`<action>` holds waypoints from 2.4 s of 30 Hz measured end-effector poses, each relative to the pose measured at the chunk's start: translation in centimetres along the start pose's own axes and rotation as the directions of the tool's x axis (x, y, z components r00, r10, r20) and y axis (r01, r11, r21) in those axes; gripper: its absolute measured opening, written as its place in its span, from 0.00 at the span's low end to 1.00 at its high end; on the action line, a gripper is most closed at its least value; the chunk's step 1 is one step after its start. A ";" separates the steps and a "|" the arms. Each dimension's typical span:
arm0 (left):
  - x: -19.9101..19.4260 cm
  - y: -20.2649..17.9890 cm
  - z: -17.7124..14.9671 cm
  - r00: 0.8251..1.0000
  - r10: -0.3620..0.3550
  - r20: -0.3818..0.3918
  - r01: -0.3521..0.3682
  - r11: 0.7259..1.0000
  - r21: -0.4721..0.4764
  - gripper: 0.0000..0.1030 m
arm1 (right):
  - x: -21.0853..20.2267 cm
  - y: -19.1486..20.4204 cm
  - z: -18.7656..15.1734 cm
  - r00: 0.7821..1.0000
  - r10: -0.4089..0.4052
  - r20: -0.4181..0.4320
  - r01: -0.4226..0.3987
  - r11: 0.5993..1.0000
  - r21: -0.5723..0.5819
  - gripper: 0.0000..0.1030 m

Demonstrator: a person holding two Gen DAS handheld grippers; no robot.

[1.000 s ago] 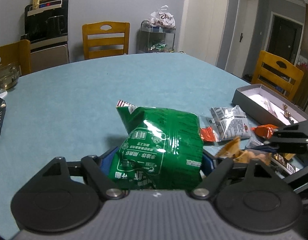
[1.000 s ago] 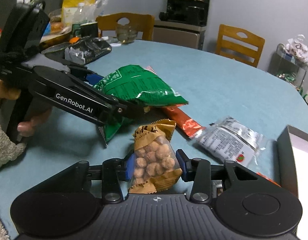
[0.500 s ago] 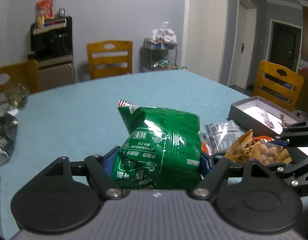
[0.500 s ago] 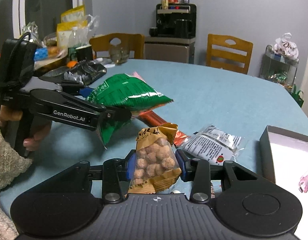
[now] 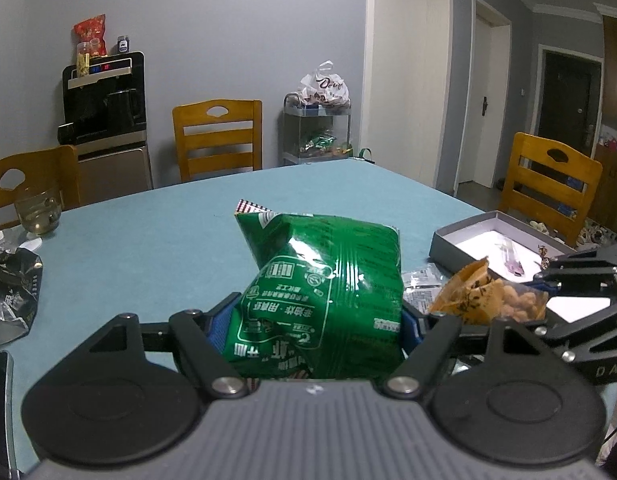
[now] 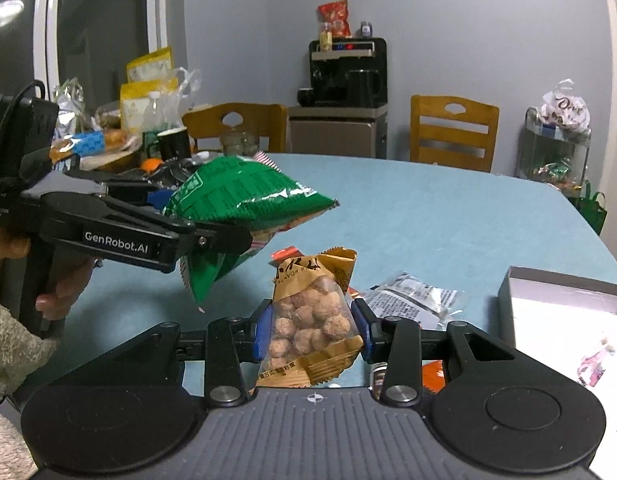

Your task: Organize snacks

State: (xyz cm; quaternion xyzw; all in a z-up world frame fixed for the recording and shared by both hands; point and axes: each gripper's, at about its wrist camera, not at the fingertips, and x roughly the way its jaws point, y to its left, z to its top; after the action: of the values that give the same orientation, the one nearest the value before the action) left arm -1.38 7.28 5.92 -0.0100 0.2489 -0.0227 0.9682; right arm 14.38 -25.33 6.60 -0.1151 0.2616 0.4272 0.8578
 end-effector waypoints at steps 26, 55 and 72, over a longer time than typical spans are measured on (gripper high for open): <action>1.5 -5.2 2.5 0.999 -0.033 -0.011 0.034 0.997 0.069 0.74 | -4.1 -3.2 -0.7 0.994 -0.032 0.107 0.025 0.998 0.065 0.41; 5.7 -12.0 5.4 0.987 -0.154 -0.041 0.159 0.974 0.163 0.74 | -8.2 -10.1 -3.2 0.964 -0.202 0.171 0.167 0.965 0.201 0.41; 9.4 -16.9 7.8 0.975 -0.218 -0.052 0.224 0.951 0.215 0.74 | -8.7 -13.8 -5.7 0.950 -0.288 0.118 0.248 0.930 0.272 0.41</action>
State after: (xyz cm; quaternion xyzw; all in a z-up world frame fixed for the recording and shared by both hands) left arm 9.89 -9.97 8.74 0.0694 0.2553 -0.1581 0.9513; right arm 18.94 -41.98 6.24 -0.0050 0.2282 0.2766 0.9335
